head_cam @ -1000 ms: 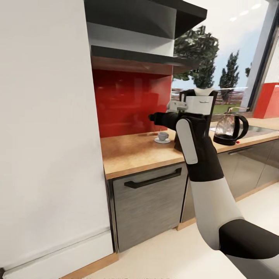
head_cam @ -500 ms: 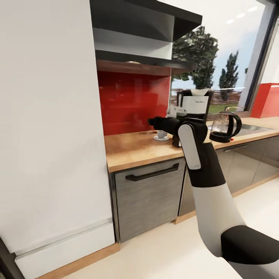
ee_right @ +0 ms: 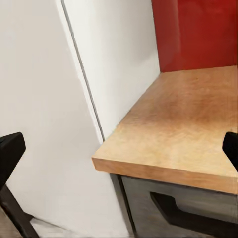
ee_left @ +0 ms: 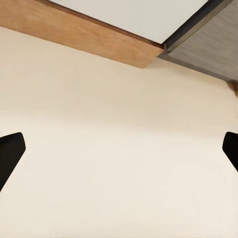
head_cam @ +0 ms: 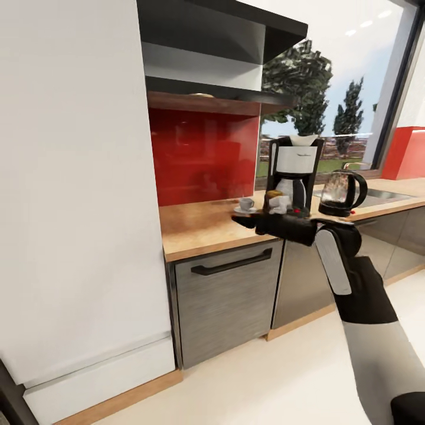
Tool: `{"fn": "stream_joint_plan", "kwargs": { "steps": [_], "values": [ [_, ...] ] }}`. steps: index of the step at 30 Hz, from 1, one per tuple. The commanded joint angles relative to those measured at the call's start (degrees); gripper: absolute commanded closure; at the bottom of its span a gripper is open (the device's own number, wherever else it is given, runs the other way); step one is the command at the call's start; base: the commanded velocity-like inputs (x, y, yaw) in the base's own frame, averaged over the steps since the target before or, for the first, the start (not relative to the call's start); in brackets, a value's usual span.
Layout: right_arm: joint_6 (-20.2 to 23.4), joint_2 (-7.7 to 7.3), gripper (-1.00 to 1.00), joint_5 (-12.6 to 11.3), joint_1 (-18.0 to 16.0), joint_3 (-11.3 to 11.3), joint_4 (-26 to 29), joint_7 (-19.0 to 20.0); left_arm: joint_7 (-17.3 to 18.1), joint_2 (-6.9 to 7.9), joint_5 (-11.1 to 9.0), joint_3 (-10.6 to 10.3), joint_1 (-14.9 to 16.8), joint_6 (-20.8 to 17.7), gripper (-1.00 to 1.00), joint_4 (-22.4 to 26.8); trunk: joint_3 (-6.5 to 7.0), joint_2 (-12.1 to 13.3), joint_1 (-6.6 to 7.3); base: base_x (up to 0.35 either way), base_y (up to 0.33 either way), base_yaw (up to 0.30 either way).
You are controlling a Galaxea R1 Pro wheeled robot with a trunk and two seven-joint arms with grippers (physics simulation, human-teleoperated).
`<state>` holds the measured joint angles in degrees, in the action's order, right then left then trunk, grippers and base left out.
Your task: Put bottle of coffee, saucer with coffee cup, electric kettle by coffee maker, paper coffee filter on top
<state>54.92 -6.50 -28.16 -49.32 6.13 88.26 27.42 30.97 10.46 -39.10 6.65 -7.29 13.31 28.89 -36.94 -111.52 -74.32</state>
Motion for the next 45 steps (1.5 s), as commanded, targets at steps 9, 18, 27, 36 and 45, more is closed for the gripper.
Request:
{"fn": "stream_joint_plan", "kwargs": {
  "steps": [9,18,27,36,45],
  "values": [
    [-14.8,-9.37,-1.0,1.9,26.0,-2.5,-0.7,16.6,0.4,0.04,-0.4,0.0,0.0,-0.1,-1.0,0.0,-0.05,0.0,0.0,0.0,0.0,0.0],
    [-24.5,-10.18,-1.0,10.5,44.0,-5.3,-13.1,17.5,0.4,0.06,-0.5,0.1,0.0,0.0,-1.0,-0.1,-0.05,0.0,0.0,0.0,0.0,0.0],
    [-36.2,-10.93,-1.0,16.2,45.5,-10.2,-27.7,17.5,0.4,-0.08,-0.4,-0.1,0.0,0.0,-1.0,-2.0,-0.05,0.0,0.0,0.0,0.0,0.0],
    [-36.7,-11.98,-1.0,17.0,45.6,-20.0,-29.7,18.0,0.4,-0.35,-0.4,-0.2,0.0,0.0,-1.0,-2.2,-0.05,0.0,0.0,0.0,0.0,0.0],
    [-36.6,-12.91,-1.0,17.0,45.6,-20.7,-29.7,18.0,0.4,-0.44,-0.4,-0.2,0.0,0.1,-1.0,-2.2,1.21,2.8,1.54,0.0,0.0,0.0]
  ]
}}
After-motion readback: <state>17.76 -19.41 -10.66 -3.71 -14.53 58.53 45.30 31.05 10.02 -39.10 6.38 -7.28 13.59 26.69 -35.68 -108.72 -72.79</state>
